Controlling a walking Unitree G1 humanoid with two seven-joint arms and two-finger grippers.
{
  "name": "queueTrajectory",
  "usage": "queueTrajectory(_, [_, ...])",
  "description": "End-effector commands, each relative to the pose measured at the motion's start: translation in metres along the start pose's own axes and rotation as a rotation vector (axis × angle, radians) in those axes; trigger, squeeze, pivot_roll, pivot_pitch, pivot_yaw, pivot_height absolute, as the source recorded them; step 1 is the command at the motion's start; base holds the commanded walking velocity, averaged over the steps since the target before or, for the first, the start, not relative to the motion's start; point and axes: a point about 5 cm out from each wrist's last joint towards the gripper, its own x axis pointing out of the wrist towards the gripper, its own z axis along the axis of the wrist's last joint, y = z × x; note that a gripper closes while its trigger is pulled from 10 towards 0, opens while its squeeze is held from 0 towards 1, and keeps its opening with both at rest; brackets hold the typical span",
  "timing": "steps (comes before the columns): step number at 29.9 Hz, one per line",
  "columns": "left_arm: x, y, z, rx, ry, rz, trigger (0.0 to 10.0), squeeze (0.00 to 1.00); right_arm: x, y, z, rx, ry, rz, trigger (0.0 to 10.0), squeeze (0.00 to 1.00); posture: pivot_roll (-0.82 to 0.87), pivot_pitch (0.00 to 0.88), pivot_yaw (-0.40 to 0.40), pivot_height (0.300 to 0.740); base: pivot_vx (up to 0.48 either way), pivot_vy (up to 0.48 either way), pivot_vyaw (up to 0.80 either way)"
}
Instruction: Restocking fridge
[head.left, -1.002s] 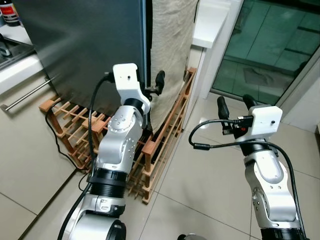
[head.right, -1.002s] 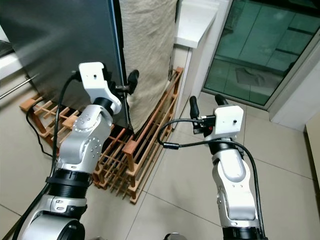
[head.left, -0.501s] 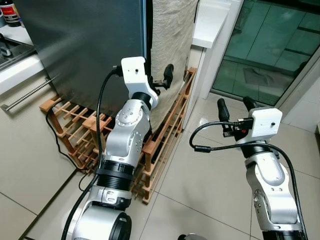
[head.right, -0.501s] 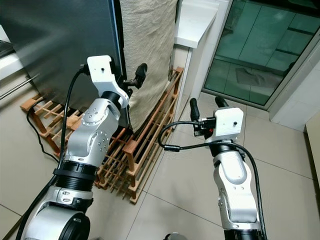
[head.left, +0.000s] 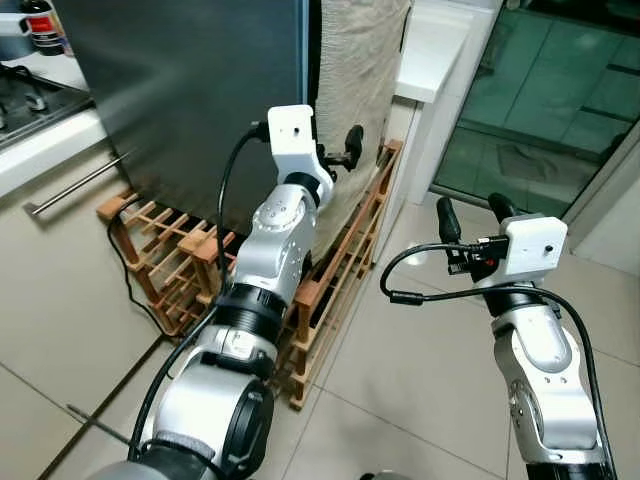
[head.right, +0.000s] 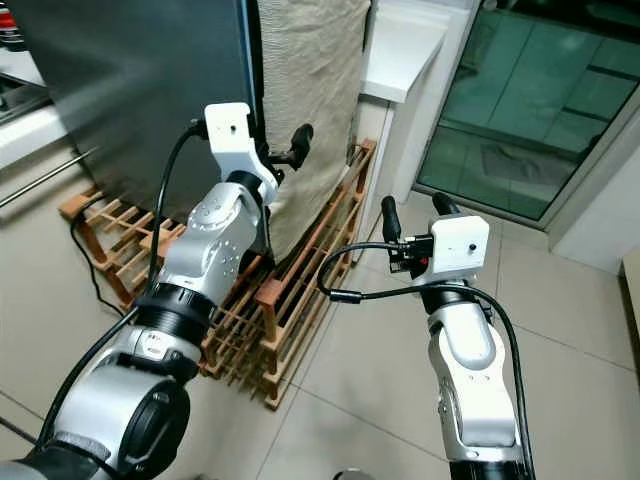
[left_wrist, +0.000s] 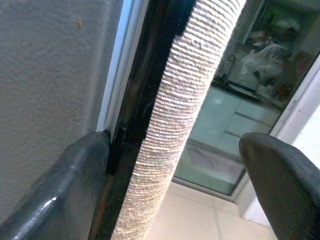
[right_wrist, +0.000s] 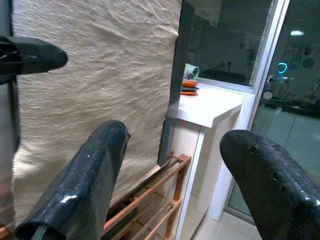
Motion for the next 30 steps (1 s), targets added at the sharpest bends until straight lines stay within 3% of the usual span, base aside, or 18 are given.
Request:
queueTrajectory(1, [0.005, -0.048, -0.002, -0.090, 0.000, -0.196, 10.0, 0.00, -0.005, -0.004, 0.001, -0.004, 0.011, -0.004, 10.0, 0.00, -0.19, 0.000, 0.006, 0.740, 0.000, 0.000, 0.00])
queueTrajectory(3, [0.005, -0.050, -0.001, -0.102, -0.005, -0.221, 10.0, 0.00, -0.006, -0.004, 0.000, -0.003, 0.019, -0.002, 10.0, 0.00, -0.19, 0.000, 0.006, 0.740, 0.000, 0.000, 0.00])
queueTrajectory(10, [0.003, -0.069, -0.003, -0.137, -0.022, -0.415, 10.0, 0.00, -0.030, 0.001, -0.029, 0.057, 0.198, 0.076, 10.0, 0.00, -0.19, 0.000, 0.011, 0.740, 0.000, 0.000, 0.00])
queueTrajectory(16, [0.003, -0.079, 0.000, -0.161, -0.035, -0.485, 10.0, 0.00, -0.031, 0.004, -0.030, 0.063, 0.203, 0.082, 10.0, 0.00, -0.19, 0.000, 0.011, 0.740, 0.000, 0.000, 0.00])
queueTrajectory(18, [-0.001, -0.094, 0.002, -0.207, -0.044, -0.589, 10.0, 0.00, -0.029, 0.007, -0.029, 0.068, 0.202, 0.087, 10.0, 0.00, -0.19, 0.000, 0.017, 0.740, 0.000, 0.000, 0.00])
queueTrajectory(22, [-0.006, -0.109, 0.005, -0.252, -0.061, -0.686, 10.0, 0.00, -0.029, 0.008, -0.029, 0.071, 0.208, 0.098, 10.0, 0.00, -0.19, 0.000, 0.017, 0.740, 0.000, 0.000, 0.00])
queueTrajectory(30, [-0.017, -0.129, 0.008, -0.340, -0.054, -0.819, 10.0, 0.00, -0.031, 0.008, -0.032, 0.068, 0.226, 0.113, 10.0, 0.00, -0.19, 0.000, 0.012, 0.740, 0.000, 0.000, 0.00])
